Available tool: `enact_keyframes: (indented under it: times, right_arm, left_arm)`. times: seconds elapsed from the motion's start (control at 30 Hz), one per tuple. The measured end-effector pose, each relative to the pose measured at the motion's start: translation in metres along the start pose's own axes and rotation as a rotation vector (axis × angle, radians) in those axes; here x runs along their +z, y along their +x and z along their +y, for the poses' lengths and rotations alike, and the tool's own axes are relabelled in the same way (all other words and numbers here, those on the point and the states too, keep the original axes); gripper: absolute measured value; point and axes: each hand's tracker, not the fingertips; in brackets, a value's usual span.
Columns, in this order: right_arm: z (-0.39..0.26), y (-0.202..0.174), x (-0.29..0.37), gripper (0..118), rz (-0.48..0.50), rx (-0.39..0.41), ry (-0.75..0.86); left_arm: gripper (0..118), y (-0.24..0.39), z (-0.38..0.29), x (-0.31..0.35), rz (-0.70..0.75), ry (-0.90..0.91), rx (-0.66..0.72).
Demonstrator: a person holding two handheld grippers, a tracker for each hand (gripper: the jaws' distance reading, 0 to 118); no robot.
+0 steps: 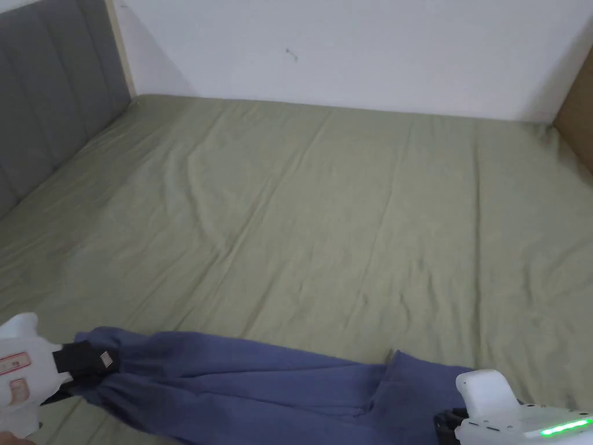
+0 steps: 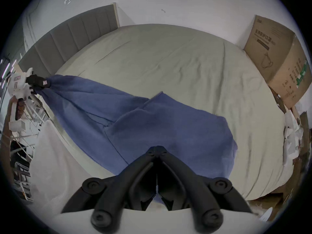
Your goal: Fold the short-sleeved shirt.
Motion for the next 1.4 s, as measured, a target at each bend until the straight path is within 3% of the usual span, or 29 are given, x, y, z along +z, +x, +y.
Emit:
enact_keyframes:
  times: [0.1,0.23,0.3,0.37,0.4,0.43,0.5,0.53,0.57,0.73,0.77,0.8,0.87,0.9,0.93,1.03,1.13,1.4]
  right_arm:
    - [-0.002,0.011,0.005,0,0.042,-0.092,0.021]
    - [-0.007,0.021,0.012,0,0.027,-0.126,0.047]
    - [-0.012,0.028,0.014,0,0.025,-0.156,0.057]
    - [-0.018,0.036,0.016,0,0.037,-0.193,0.06]
    - [-0.022,0.041,0.018,0,0.041,-0.216,0.065]
    - [-0.026,0.044,0.019,0,0.042,-0.227,0.065]
    - [-0.034,0.051,0.022,0,0.031,-0.24,0.061]
    - [-0.038,0.055,0.024,0,0.023,-0.253,0.056]
    - [-0.042,0.059,0.026,0,0.017,-0.268,0.053]
    - [-0.053,0.078,0.036,0,0.028,-0.38,0.073]
    - [-0.054,0.08,0.037,0,0.026,-0.385,0.08]
    - [-0.054,0.081,0.037,0,0.023,-0.389,0.081]
    - [-0.052,0.081,0.036,0,0.021,-0.387,0.082]
    - [-0.051,0.08,0.035,0,0.023,-0.384,0.084]
    - [-0.05,0.079,0.035,0,0.025,-0.381,0.083]
    - [-0.046,0.074,0.032,0,0.04,-0.368,0.087]
    - [-0.043,0.069,0.029,0,0.051,-0.359,0.087]
    - [-0.043,0.066,0.028,0,0.056,-0.366,0.079]
  left_arm:
    - [9,0.067,-0.002,0.01,-0.047,0.013,-0.232]
    - [9,0.152,-0.022,0.006,-0.189,-0.013,-0.505]
    - [9,0.192,-0.046,-0.009,-0.281,-0.06,-0.619]
    - [10,0.219,-0.071,-0.029,-0.358,-0.116,-0.647]
    - [16,0.231,-0.087,-0.041,-0.385,-0.169,-0.681]
    - [29,0.238,-0.103,-0.055,-0.376,-0.214,-0.707]
    - [82,0.246,-0.132,-0.083,-0.368,-0.296,-0.701]
    - [96,0.241,-0.14,-0.096,-0.355,-0.332,-0.673]
    - [100,0.238,-0.147,-0.107,-0.355,-0.374,-0.643]
    - [98,0.217,-0.127,-0.117,-0.348,-0.362,-0.468]
    - [90,0.211,-0.118,-0.112,-0.382,-0.35,-0.441]
    - [73,0.204,-0.111,-0.106,-0.413,-0.327,-0.397]
    - [12,0.188,-0.094,-0.098,-0.418,-0.271,-0.31]
    - [12,0.179,-0.088,-0.1,-0.386,-0.248,-0.289]
    - [4,0.184,-0.091,-0.088,-0.337,-0.234,-0.29]
    - [2,0.172,-0.095,-0.097,-0.224,-0.265,-0.334]
    - [2,0.181,-0.121,-0.113,-0.284,-0.359,-0.328]
    - [2,0.221,-0.178,-0.136,-0.359,-0.474,-0.47]
